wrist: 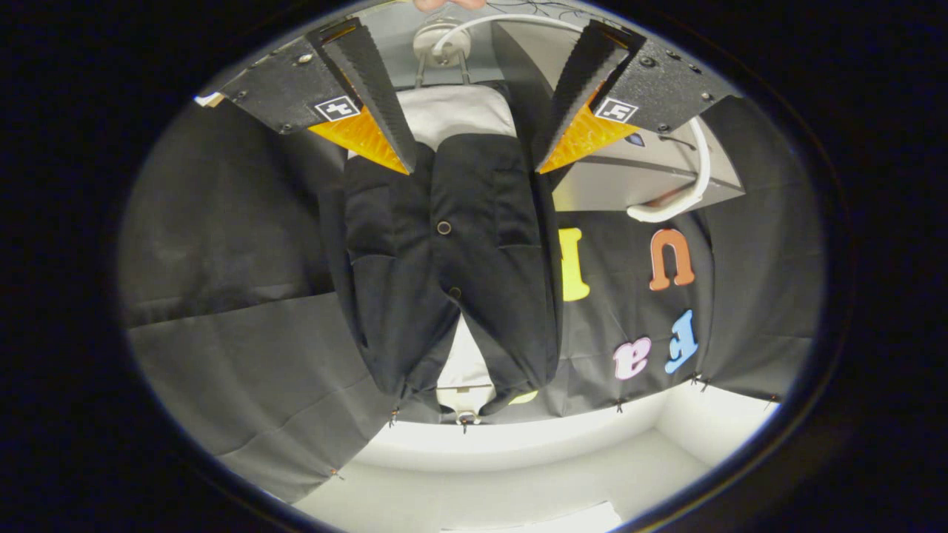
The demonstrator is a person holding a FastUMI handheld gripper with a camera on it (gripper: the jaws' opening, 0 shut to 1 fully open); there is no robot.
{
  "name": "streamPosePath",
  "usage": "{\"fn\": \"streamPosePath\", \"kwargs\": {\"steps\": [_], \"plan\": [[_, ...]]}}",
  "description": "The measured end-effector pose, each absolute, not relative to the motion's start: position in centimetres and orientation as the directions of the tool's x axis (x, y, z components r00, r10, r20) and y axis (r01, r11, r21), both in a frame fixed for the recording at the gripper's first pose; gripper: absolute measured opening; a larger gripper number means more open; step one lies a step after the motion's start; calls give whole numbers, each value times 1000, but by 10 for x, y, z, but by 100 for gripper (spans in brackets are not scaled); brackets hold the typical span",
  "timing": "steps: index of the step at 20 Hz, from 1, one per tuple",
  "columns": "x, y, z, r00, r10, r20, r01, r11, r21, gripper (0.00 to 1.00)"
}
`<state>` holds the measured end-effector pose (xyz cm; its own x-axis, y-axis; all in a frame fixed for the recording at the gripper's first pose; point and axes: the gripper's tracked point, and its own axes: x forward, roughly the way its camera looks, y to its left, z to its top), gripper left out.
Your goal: Iron the clothes twice with a garment steamer, once on the left side and once on the right side.
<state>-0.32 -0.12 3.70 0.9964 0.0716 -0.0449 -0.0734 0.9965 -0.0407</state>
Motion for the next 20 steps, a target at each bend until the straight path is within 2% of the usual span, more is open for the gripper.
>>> {"fn": "streamPosePath", "kwargs": {"steps": [10, 16, 20], "plan": [[-25, -41, 40, 998, -19, -55, 15, 997, -76, 100], [-42, 13, 37, 999, -10, -46, 6, 997, -77, 100], [-51, 66, 42, 998, 49, -38, -52, 995, -87, 100]]}}
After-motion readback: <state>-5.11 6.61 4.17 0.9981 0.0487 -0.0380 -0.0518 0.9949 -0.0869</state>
